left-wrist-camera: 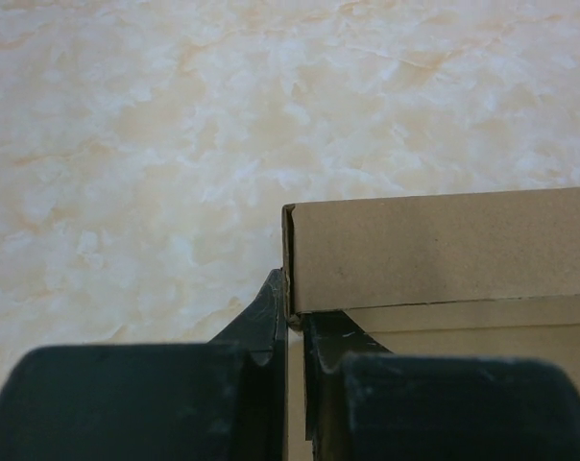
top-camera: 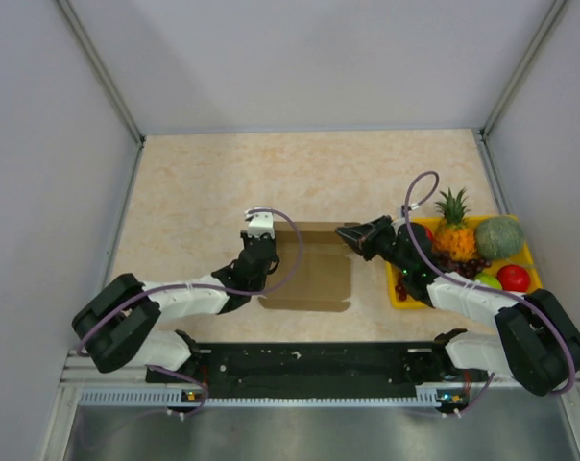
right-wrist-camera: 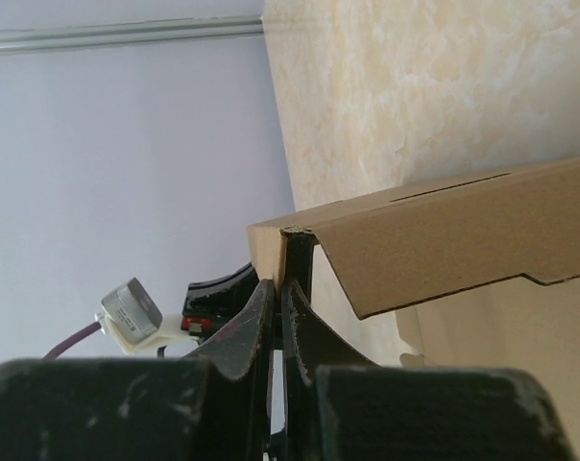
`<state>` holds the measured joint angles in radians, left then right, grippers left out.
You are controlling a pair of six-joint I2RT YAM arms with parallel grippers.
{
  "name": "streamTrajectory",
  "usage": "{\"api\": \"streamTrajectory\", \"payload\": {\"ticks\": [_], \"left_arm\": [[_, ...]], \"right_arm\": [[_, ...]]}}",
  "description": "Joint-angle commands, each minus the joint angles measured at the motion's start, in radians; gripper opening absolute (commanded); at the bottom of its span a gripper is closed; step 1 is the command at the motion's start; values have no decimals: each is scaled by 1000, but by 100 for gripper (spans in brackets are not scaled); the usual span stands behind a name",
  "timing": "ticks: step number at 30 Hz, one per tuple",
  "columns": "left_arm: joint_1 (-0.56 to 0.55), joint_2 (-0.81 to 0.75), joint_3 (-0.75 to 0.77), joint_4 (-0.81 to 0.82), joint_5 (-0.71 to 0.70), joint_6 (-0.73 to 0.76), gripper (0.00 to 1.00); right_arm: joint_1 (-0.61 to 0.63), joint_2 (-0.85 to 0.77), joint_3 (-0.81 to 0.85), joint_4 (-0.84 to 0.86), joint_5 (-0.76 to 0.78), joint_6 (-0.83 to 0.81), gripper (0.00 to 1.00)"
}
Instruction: Fold the paper box
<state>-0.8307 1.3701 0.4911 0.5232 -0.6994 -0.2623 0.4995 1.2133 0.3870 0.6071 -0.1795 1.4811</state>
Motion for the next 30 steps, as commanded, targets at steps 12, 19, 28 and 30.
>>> {"api": "streamTrajectory", "payload": {"ticks": [12, 19, 28, 30], "left_arm": [[31, -201, 118, -251, 37, -35, 0], [148, -317, 204, -491, 208, -129, 0], [272, -442, 311, -741, 483, -141, 0], [294, -465, 314, -756, 520, -146, 0]], "right_arm": [[-22, -363, 210, -584, -95, -496, 73], [-27, -569, 207, -834, -144, -775, 77], [-35, -529, 161, -685, -167, -878, 72], [-50, -508, 151, -627, -201, -877, 69]]}}
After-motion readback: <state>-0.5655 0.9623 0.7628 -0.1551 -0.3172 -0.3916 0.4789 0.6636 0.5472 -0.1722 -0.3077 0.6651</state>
